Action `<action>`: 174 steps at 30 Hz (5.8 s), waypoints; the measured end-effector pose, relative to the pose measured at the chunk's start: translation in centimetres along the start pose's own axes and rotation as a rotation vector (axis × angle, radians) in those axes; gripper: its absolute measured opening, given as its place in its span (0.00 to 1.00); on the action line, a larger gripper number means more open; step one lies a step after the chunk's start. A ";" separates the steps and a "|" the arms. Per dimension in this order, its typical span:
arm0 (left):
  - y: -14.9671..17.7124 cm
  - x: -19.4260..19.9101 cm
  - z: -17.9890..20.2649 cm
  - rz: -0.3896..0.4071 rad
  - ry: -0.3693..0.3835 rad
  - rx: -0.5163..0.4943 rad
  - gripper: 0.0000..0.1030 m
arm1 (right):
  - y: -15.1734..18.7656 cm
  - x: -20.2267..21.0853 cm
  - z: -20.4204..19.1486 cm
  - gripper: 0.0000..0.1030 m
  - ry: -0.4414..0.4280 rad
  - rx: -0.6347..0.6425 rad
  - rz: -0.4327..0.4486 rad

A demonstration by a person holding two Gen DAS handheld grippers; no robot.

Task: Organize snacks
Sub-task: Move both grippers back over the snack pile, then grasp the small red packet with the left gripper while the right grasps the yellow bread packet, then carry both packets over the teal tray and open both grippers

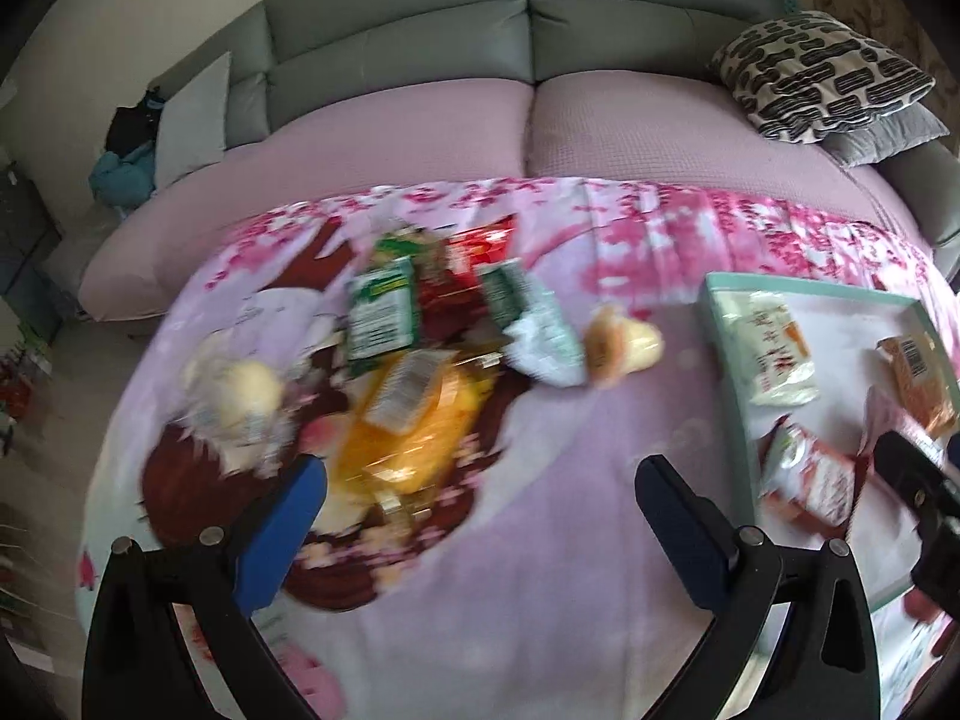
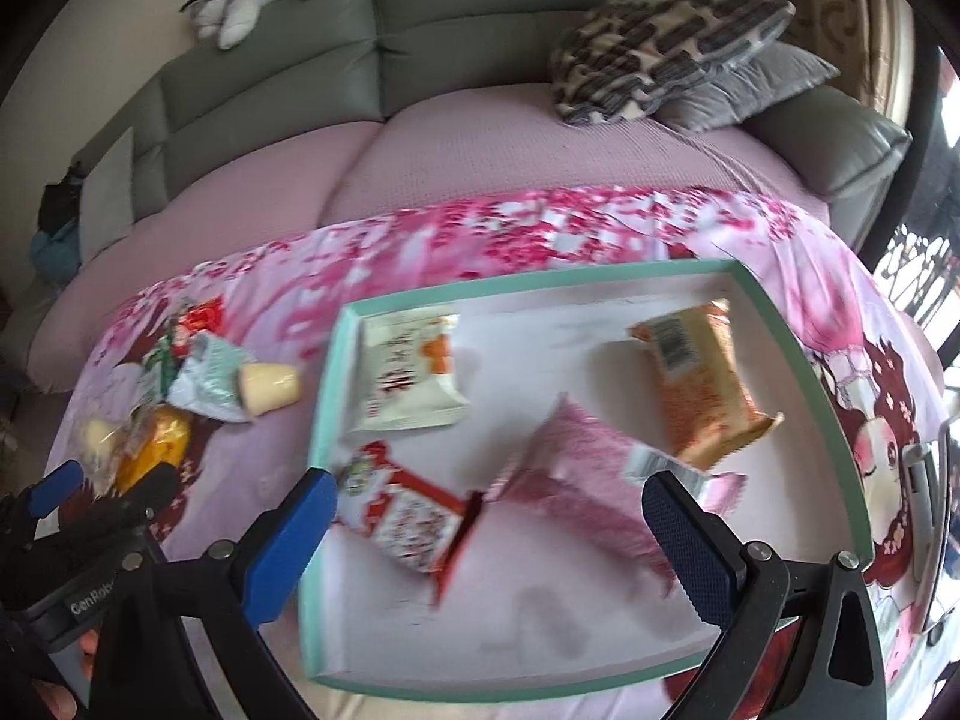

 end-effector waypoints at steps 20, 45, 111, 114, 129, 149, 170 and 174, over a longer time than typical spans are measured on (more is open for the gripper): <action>6.0 1.5 -13.2 -0.051 -0.055 0.202 0.99 | 5.1 0.0 -16.2 1.00 -0.176 0.352 -0.048; 15.8 -1.8 -16.3 -0.237 0.086 0.265 0.54 | 9.4 -2.5 -17.2 1.00 -0.128 0.391 -0.157; 4.3 -0.5 -11.6 -0.060 0.127 0.201 0.23 | 4.0 0.0 -21.7 0.49 -0.435 0.152 -0.040; 2.5 0.4 -9.4 -0.032 0.149 0.159 0.23 | 2.4 1.3 -18.7 0.49 -0.420 0.092 0.001; -4.4 1.3 8.0 0.044 0.368 -0.098 0.23 | -3.5 -0.1 -0.3 0.49 -0.144 -0.134 0.078; -4.4 -1.2 20.5 -0.001 0.484 -0.260 0.28 | -3.4 -2.9 9.1 0.49 -0.065 -0.325 0.027; -4.8 -3.5 11.3 -0.071 0.242 -0.092 0.91 | -2.8 -3.2 7.9 0.87 0.040 -0.194 -0.055; -4.5 -4.1 10.8 -0.082 0.228 -0.066 0.95 | -2.8 -3.2 7.7 1.00 0.046 -0.181 -0.057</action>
Point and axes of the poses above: each gripper's, at about its wrist camera, not at the fingertips, and x roughly against the way its jaws point, z to its right, y to its underside, the point moved 10 cm from there along -x, roughly the way its jaws point
